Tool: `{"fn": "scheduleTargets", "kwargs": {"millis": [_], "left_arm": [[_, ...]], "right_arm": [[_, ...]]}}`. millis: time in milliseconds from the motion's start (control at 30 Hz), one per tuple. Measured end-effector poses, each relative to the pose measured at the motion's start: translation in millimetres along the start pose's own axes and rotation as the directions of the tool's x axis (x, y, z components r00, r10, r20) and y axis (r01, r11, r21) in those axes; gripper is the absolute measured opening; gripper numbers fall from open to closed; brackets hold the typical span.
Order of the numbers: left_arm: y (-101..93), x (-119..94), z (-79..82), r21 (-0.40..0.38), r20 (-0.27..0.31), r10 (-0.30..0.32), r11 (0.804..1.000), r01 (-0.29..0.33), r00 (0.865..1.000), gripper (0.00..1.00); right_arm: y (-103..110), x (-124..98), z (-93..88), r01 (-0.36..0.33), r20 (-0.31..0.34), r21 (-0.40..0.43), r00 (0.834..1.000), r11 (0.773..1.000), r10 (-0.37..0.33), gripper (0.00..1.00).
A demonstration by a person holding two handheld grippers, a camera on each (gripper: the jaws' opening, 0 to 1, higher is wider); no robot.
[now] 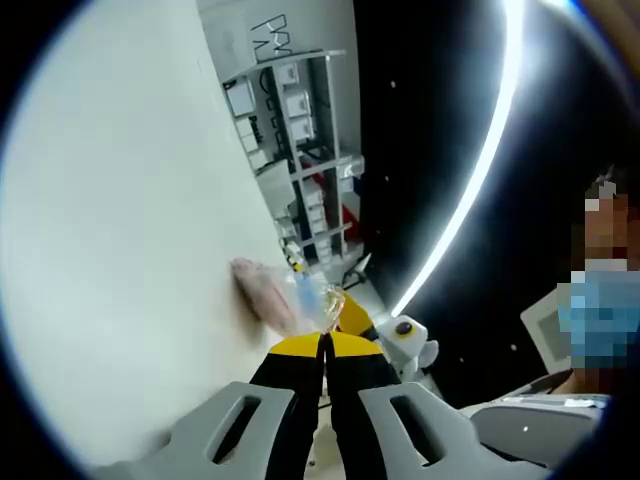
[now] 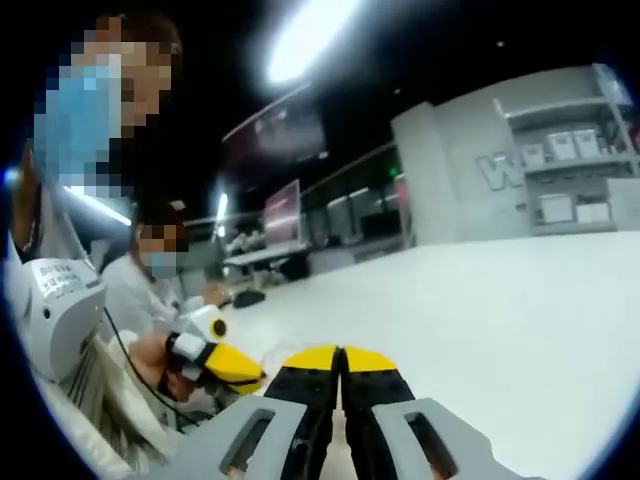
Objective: Open the resealable bag by pulling the two sides of the seal apart until the entire bag opening is separated and visibly accessible.
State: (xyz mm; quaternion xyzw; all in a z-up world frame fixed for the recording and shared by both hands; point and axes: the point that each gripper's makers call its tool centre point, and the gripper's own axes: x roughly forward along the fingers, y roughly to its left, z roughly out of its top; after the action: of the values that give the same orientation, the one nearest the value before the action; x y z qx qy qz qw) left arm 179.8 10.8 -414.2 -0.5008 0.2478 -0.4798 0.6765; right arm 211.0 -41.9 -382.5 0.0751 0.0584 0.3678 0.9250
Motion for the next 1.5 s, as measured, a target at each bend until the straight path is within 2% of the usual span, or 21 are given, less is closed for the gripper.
{"fn": "scheduleTargets", "kwargs": {"millis": [100,167,233,300,400,533,700,867,1133,1233,1500], "left_arm": [[0.3,0,0.3,-0.003,-0.001,0.001,1.000,-0.001,1.000,0.00],[0.6,0,0.6,-0.005,-0.001,0.002,1.000,-0.002,1.000,0.00],[0.9,1,0.9,-0.004,-0.002,0.004,1.000,-0.004,1.000,0.00],[0.9,1,0.9,-0.004,-0.002,0.003,1.000,-0.003,1.000,0.00],[1.4,2,1.7,-0.007,0.000,0.004,1.000,-0.004,1.000,0.00],[1.3,2,1.7,-0.007,-0.001,0.003,1.000,-0.003,1.000,0.00],[1.0,2,1.8,-0.003,0.001,0.002,1.000,-0.002,1.000,0.00],[0.9,2,1.4,0.004,0.002,0.003,1.000,-0.003,1.000,0.00],[0.2,2,0.8,0.007,0.004,0.001,1.000,-0.001,1.000,0.00],[-0.1,2,0.1,0.010,0.002,0.002,1.000,-0.002,1.000,0.00],[-1.0,3,-1.1,0.011,0.003,0.000,1.000,0.000,1.000,0.00]], "right_arm": [[8,-2,-0.5,-0.051,0.006,0.024,0.999,0.998,0.051,0.00],[11,-3,2.8,-0.057,0.027,-0.015,0.998,0.998,0.057,0.00],[15,-4,6.0,-0.062,0.039,-0.040,0.997,0.997,0.064,0.05],[20,-4,10.6,-0.073,0.053,-0.048,0.996,0.996,0.076,0.11],[27,-1,15.6,-0.092,0.060,-0.065,0.994,0.994,0.096,0.12],[32,5,11.6,-0.108,0.016,-0.131,0.994,0.985,0.112,0.17],[36,13,4.7,-0.148,-0.039,-0.145,0.989,0.978,0.143,0.17],[35,20,-5.1,-0.153,-0.117,-0.224,0.985,0.962,0.130,0.17],[36,22,-18.7,-0.161,-0.186,-0.289,0.976,0.944,0.110,0.17],[37,20,-21.1,-0.165,-0.202,-0.296,0.973,0.941,0.108,0.15],[38,18,-30.5,-0.182,-0.260,-0.281,0.960,0.942,0.108,0.00]]}}
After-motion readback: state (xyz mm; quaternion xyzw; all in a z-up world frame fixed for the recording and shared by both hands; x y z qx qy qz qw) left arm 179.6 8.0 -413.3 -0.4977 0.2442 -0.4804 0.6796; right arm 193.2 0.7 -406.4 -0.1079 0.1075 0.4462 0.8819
